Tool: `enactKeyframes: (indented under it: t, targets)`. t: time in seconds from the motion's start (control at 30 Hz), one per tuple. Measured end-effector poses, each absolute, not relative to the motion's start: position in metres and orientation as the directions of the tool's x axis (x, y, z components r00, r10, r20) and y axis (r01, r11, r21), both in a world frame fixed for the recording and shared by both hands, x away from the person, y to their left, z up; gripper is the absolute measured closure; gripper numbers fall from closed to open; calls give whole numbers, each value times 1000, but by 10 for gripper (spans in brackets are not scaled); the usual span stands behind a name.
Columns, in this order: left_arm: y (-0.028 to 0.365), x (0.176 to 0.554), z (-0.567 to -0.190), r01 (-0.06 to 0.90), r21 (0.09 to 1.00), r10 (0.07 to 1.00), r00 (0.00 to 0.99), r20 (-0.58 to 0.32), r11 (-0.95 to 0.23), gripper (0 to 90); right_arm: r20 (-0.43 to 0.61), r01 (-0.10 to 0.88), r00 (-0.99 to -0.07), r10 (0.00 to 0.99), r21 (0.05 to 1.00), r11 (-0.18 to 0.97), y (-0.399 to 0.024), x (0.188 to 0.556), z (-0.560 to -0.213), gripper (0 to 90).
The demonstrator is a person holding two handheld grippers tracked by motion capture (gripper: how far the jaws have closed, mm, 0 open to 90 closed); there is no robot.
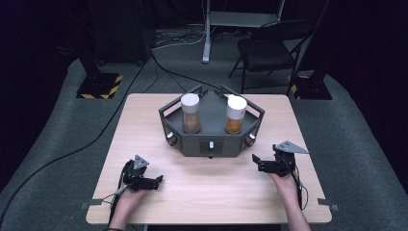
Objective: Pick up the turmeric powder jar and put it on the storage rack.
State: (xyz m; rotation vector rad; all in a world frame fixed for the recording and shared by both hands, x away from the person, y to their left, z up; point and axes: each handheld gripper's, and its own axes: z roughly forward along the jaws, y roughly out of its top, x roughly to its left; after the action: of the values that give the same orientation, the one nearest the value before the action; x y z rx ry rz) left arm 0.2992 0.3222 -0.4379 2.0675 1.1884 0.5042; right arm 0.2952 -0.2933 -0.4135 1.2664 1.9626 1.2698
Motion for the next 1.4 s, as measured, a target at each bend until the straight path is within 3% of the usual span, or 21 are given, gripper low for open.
enactKeyframes:
  t: [0.57, 0.93, 1.4]
  targets:
    - [322, 299, -438, 595, 727, 863, 506, -7, -343, 22, 113, 546, -407, 906, 826, 142, -307, 285, -446, 2]
    - [322, 299, -438, 595, 727, 863, 506, -6, -343, 22, 107, 627, -421, 901, 752, 204, -305, 296, -436, 0]
    - [322, 299, -438, 595, 727, 863, 505, -6, -343, 22, -9, 620, -429, 903, 724, 302, -282, 294, -432, 0]
